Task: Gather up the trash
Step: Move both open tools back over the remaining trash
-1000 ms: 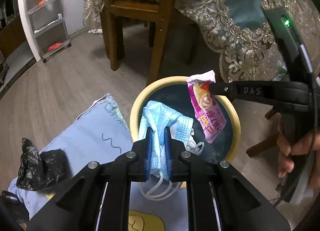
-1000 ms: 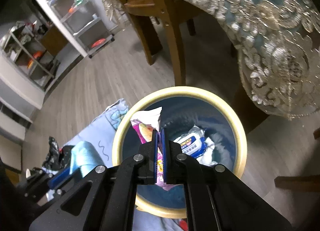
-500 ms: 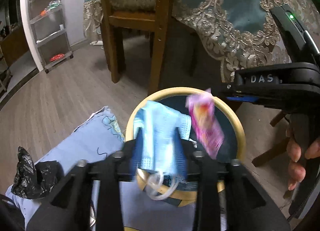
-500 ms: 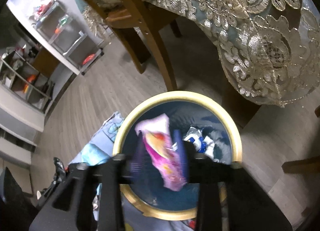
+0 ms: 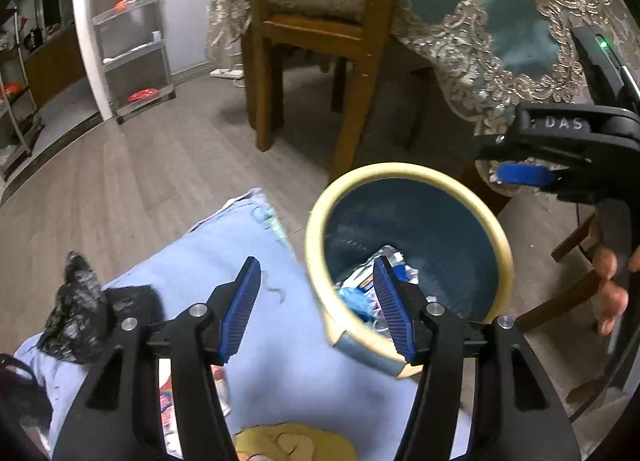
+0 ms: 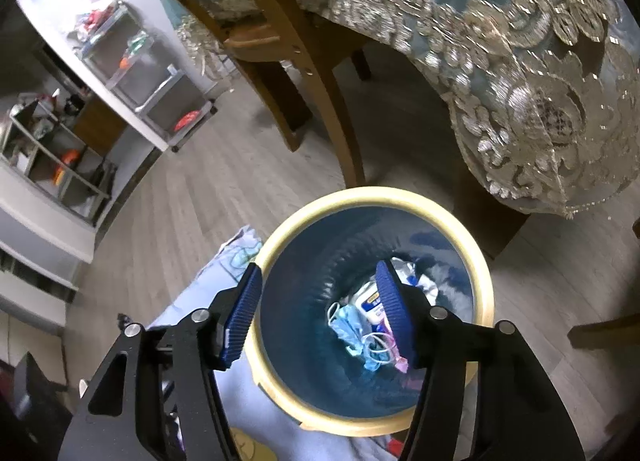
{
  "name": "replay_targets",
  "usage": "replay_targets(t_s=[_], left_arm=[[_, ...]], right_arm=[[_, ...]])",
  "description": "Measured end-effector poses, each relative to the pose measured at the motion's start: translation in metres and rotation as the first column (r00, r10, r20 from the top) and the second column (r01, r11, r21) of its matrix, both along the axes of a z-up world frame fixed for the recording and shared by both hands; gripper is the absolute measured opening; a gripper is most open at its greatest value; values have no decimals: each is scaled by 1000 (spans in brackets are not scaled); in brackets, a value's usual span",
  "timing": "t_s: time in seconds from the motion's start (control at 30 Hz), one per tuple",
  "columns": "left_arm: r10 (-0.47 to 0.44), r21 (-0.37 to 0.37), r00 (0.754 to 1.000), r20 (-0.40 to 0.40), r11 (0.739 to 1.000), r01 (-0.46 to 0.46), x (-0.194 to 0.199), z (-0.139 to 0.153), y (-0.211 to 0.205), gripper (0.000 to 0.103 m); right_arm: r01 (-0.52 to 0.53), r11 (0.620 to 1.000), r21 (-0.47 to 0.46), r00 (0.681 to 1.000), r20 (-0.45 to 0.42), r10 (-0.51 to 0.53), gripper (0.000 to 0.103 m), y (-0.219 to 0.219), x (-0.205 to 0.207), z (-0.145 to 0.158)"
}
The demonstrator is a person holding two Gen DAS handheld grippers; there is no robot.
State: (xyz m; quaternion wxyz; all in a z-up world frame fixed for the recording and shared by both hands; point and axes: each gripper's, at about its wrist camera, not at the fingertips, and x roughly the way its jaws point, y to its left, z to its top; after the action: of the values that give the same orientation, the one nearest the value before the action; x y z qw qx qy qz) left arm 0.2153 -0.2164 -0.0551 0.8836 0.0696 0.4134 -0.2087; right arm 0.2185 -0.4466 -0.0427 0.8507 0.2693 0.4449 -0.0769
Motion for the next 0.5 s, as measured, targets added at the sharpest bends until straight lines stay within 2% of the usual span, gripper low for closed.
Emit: replay_targets(t_s=[0.13,0.17,0.33,0.5], left_arm=[[37,-8,999,6,999,-37,-10,8,29,66],[45,-5,999,11,999,-45,-14,11,38,68],[100,21,995,18,995,-100,-35,25,82,75],[160,32,986,42,986,-161,-60,44,128,82]], right_arm=[[-28,999,-22,1000,6,28,73,11,5,6],[-41,999,-31,999,13,41,78,16,6,8],[-96,992,-82,994,45,100,88,42,2,20],[-195,975,-103,977,62,202,92,87,-11,28]])
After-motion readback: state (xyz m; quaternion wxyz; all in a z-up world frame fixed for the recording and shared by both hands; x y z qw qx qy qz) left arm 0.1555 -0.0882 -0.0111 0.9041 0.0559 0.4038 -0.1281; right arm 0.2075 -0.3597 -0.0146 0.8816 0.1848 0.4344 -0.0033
